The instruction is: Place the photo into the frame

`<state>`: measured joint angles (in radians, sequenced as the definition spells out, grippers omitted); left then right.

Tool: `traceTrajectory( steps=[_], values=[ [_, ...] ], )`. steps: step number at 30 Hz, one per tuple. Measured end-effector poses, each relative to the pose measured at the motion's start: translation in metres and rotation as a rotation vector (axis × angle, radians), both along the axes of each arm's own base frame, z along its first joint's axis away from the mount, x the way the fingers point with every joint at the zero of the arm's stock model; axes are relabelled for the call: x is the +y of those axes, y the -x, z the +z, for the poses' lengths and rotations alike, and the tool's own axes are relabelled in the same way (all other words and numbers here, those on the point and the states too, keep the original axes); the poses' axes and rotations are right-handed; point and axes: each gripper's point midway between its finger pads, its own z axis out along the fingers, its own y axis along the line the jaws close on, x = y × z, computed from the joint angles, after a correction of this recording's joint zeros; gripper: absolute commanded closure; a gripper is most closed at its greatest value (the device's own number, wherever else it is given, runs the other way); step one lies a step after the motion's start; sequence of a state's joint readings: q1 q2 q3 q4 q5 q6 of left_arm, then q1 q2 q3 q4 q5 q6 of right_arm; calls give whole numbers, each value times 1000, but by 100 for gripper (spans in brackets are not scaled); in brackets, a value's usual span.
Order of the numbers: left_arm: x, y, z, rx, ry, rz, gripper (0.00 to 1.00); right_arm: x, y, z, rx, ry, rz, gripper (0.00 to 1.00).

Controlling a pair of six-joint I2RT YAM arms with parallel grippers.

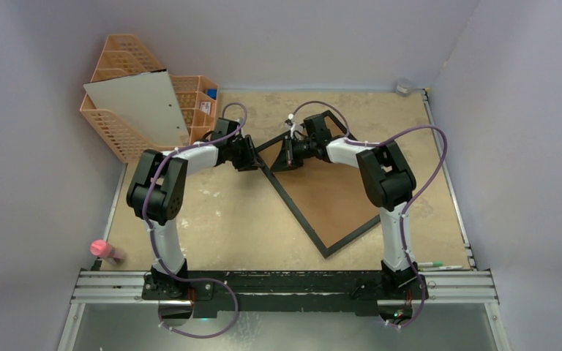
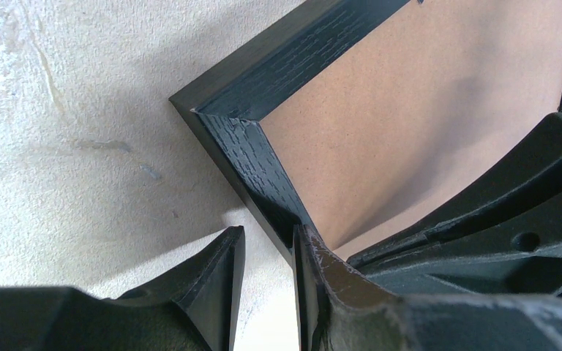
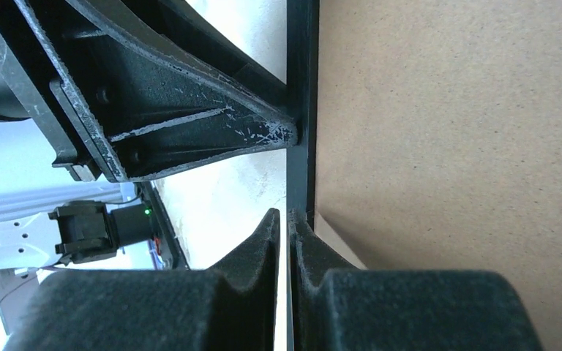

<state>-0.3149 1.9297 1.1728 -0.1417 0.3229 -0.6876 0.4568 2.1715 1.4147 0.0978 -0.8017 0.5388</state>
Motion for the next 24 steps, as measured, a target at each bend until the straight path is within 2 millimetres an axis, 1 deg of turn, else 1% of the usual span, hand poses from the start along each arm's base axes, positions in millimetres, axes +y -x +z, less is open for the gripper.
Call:
traceTrajectory(
  steps=[8,13,24],
  values=[
    [0,0,0,0,2,-2,68,3,3,-1,2,-1,10,90],
    [0,0,0,1,3,-2,68,3,4,-9,19,5,11,91],
    [0,0,0,1,4,-2,68,0,2,-10,24,13,-4,93]
  ],
)
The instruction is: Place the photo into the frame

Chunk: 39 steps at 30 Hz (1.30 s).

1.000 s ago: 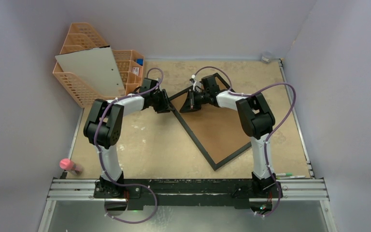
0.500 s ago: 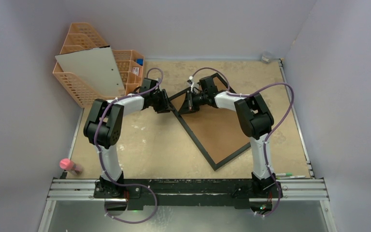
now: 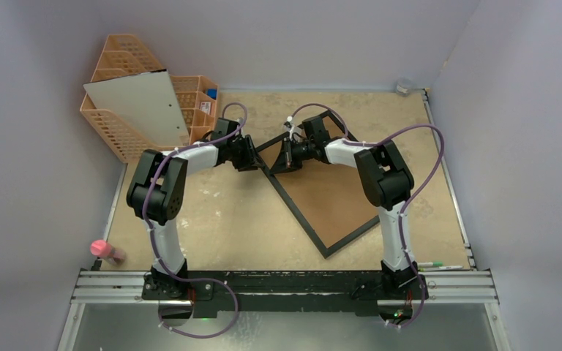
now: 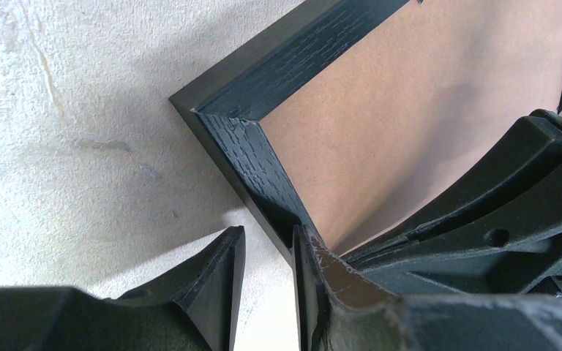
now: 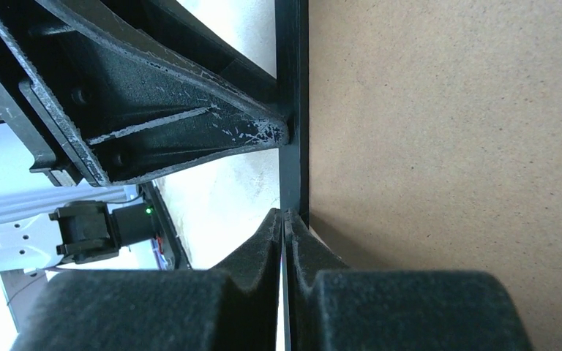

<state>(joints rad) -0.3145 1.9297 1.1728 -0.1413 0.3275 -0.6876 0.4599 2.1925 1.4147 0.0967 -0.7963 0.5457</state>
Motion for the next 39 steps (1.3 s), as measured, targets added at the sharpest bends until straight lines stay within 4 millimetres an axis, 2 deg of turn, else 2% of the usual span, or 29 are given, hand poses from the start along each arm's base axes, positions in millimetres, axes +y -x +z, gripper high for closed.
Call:
traceTrajectory(
  steps=[39],
  values=[
    [0,0,-1,2,-1,0,69,-8,-9,-8,54,93,-36,94]
  ],
)
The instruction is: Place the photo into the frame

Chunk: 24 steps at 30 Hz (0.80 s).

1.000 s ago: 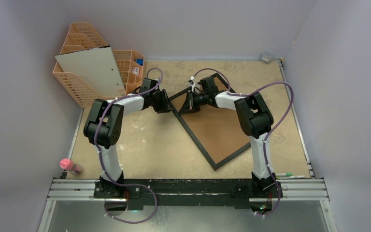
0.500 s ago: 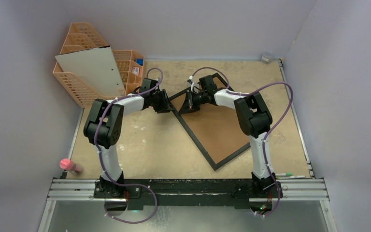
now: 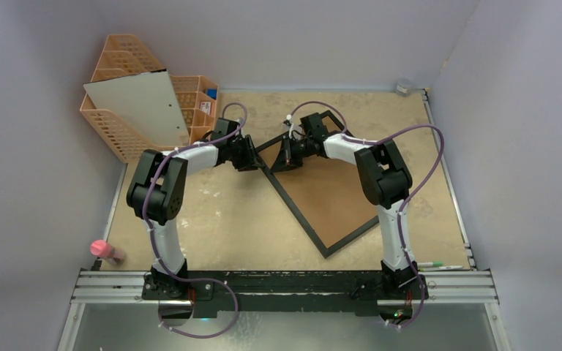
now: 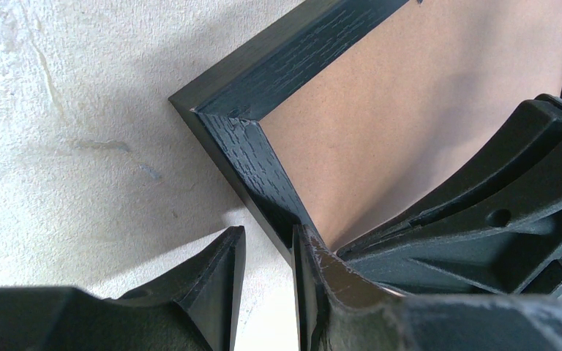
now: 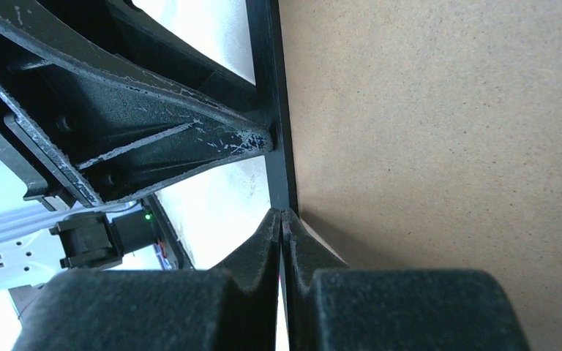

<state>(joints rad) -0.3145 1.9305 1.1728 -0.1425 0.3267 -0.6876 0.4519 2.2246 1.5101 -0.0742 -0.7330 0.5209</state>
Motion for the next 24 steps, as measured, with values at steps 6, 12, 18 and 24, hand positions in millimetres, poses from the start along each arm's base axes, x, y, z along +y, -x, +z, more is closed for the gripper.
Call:
traceTrajectory(
  steps=[6,12,18,24],
  values=[
    [0,0,0,0,0,0,69,-5,-8,-5,-12,28,-32,94],
    [0,0,0,1,0,0,69,-16,-25,-7,-41,57,-88,94],
    [0,0,0,1,0,0,67,-19,-32,-3,-83,77,-106,89],
    [1,1,0,7,2,0,55,-46,-53,9,-189,193,-207,74]
  ],
)
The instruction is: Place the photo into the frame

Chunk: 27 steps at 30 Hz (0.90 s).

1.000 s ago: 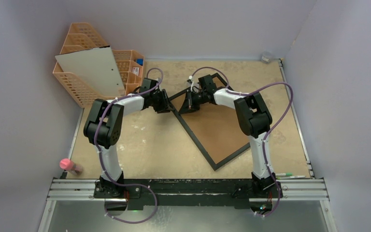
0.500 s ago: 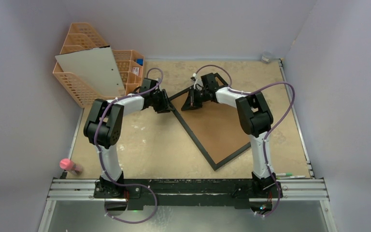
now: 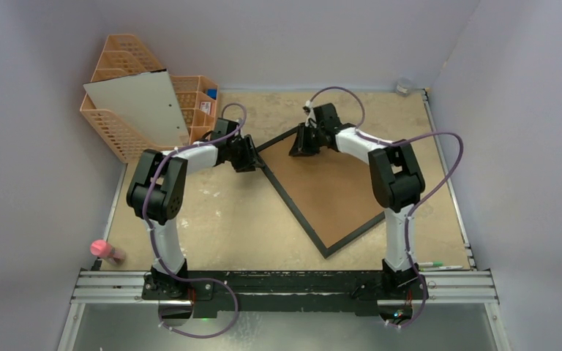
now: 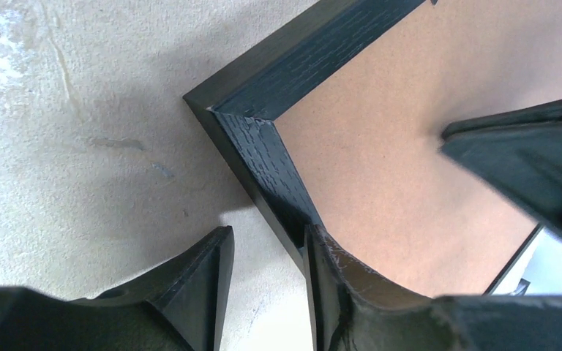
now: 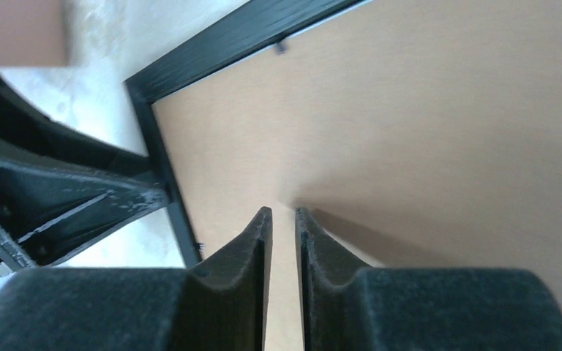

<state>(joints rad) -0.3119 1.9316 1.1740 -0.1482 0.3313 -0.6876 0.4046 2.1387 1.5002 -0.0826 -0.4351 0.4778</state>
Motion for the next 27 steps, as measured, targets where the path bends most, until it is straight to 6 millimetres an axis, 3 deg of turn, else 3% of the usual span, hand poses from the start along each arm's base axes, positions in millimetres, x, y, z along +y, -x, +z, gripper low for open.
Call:
traceTrajectory(
  steps=[5,9,11,13,16,22,27],
  values=[
    [1,1,2,16,27,2,40,-61,-32,29,-76,110,-195,54],
    [-1,2,8,29,72,1,31,-139,-61,73,-174,173,-428,24],
    [-2,2,11,34,94,-2,29,-176,-66,85,-197,204,-529,17],
    [-4,5,13,44,115,-1,29,-213,-66,84,-189,239,-622,13],
    [-5,13,11,68,134,9,29,-254,-54,60,-122,285,-711,11],
    [-11,27,11,86,184,33,28,-274,-18,10,37,332,-738,9],
    [-28,34,12,96,214,11,28,-273,-6,-3,75,315,-715,9]
  ],
)
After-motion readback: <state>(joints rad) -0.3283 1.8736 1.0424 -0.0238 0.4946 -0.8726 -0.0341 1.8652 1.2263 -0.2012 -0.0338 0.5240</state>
